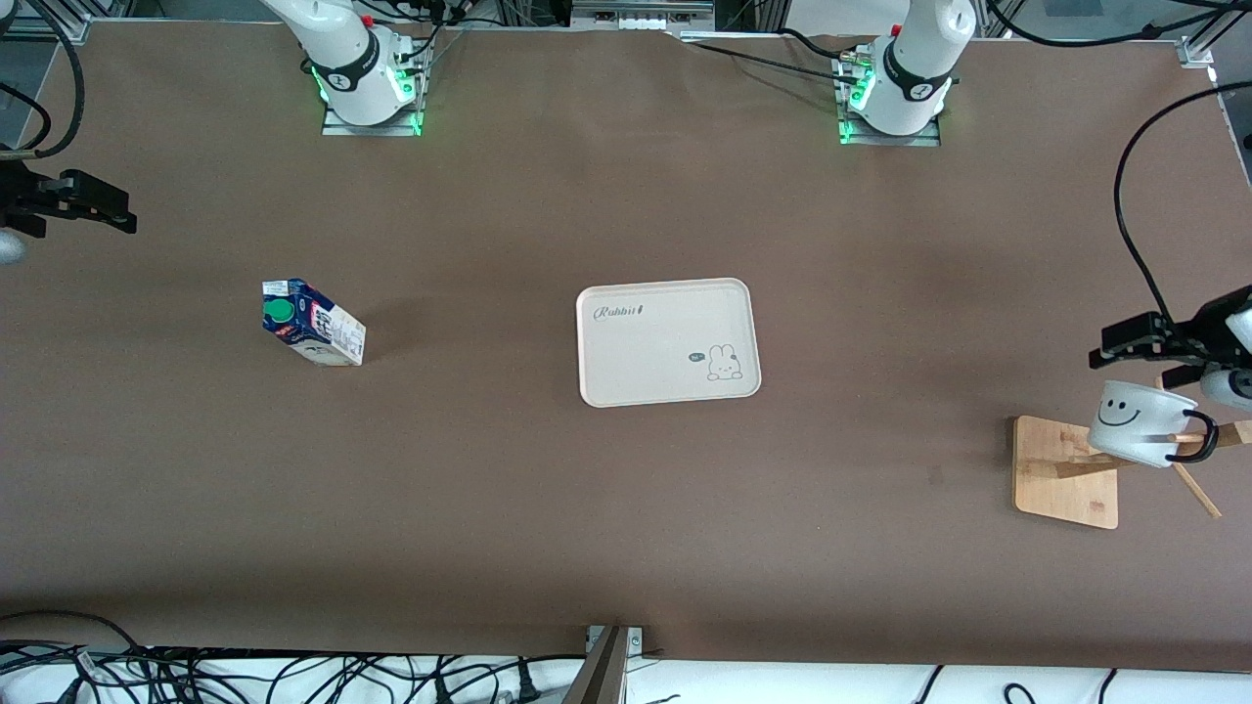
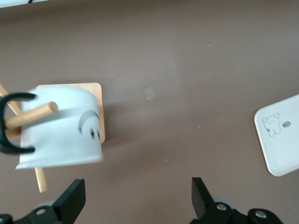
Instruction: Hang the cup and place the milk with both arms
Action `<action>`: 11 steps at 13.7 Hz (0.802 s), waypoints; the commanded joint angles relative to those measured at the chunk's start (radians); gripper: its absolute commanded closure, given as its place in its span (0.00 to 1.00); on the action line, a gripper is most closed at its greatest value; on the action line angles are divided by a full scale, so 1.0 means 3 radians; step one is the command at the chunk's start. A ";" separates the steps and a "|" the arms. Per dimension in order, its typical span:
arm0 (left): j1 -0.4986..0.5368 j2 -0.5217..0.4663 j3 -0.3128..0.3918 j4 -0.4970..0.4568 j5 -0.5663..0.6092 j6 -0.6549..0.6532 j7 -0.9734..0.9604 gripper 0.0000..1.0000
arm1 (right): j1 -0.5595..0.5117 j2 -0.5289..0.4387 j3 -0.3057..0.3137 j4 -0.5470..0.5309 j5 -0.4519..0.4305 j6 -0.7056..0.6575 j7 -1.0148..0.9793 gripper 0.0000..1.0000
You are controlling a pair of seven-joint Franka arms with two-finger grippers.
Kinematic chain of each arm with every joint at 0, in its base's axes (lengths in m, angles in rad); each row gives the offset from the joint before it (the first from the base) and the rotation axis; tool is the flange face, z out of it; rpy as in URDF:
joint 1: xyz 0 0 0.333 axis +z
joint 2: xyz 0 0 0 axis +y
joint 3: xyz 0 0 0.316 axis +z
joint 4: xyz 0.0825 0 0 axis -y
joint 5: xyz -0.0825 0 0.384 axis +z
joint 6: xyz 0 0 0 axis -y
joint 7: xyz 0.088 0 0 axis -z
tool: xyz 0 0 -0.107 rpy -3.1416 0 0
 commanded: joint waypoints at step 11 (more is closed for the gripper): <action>0.0969 -0.1058 -0.1385 -0.1096 0.0666 -0.0092 -0.0477 0.00 | -0.0027 0.0016 -0.0011 0.0056 0.0109 -0.0030 -0.0045 0.00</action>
